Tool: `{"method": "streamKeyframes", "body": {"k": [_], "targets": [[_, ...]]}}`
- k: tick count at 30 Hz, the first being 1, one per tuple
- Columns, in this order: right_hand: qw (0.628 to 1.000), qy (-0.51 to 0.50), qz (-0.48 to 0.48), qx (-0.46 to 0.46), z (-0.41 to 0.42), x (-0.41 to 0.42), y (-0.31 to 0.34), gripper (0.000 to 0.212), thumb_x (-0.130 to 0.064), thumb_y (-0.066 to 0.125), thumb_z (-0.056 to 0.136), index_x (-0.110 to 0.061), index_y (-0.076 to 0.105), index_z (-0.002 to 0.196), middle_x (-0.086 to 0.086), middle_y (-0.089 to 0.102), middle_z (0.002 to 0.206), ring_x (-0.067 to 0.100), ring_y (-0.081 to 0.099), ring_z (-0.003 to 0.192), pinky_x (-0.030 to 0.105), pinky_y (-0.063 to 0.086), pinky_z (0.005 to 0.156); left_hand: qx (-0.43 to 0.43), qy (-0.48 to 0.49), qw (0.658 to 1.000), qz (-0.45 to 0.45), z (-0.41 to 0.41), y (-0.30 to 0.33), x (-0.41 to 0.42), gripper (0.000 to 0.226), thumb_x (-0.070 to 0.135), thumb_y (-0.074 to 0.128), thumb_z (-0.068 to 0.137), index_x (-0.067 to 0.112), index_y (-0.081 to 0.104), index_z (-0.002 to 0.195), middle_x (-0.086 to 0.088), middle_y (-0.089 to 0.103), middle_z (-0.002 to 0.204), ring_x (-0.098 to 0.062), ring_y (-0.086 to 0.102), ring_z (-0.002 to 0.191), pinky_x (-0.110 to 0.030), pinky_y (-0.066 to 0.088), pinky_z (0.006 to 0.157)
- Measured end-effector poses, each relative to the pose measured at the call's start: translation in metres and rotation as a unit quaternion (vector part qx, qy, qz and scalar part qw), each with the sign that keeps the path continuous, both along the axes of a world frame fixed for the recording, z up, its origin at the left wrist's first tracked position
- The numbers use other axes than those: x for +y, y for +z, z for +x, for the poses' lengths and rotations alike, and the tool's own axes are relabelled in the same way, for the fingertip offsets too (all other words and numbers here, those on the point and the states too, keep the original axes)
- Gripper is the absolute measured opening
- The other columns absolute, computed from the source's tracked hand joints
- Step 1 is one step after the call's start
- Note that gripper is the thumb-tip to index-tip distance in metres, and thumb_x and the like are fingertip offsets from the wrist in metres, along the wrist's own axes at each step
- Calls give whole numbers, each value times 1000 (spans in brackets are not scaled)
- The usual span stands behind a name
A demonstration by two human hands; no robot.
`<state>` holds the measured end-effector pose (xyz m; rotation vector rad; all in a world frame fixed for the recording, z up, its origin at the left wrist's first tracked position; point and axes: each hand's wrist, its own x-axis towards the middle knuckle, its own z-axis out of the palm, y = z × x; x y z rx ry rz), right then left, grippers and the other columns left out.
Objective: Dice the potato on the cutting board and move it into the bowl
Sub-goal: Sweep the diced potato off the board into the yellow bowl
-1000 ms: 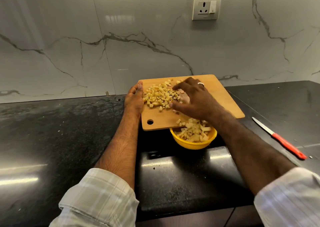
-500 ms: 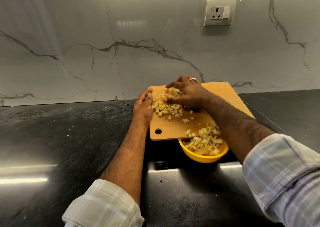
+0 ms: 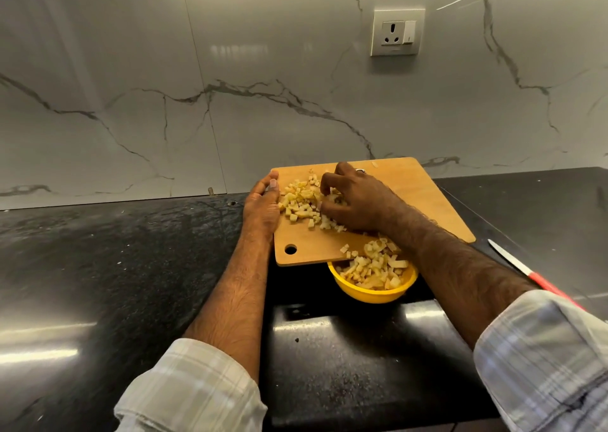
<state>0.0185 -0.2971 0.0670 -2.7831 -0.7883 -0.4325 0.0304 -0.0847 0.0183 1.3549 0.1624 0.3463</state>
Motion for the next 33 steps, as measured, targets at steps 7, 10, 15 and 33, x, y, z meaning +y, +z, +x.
{"method": "streamKeyframes", "body": {"k": [7,10,15,33], "targets": [[1000,-5,1,-3,-26,-10,-11,30,-56,52,98,-34,56,116,-8,40,113,21,53,103,37,48,80,0,5,1000,16,3,-1,2,25,33,59,107,35,74,127,3,72,121,-19,68,115,-41,60,98],[1000,-7,3,-1,-37,-15,-15,28,-55,50,99,-34,57,117,-6,43,114,22,55,102,40,50,84,-3,4,1000,19,3,-1,2,26,32,58,108,33,73,130,1,70,127,-18,67,116,-40,60,98],[1000,1,15,-17,-57,-22,-22,28,-53,48,102,-32,57,119,-1,48,119,23,56,101,39,52,80,3,6,1000,21,4,-1,4,25,32,59,107,34,74,127,2,70,127,-18,67,117,-44,58,102],[948,-11,317,2,-48,-52,-7,26,-39,67,100,-14,74,103,0,69,96,16,64,90,36,56,77,-5,-2,999,41,8,-3,6,28,35,58,107,37,71,132,6,68,125,-15,65,116,-42,57,102]]}}
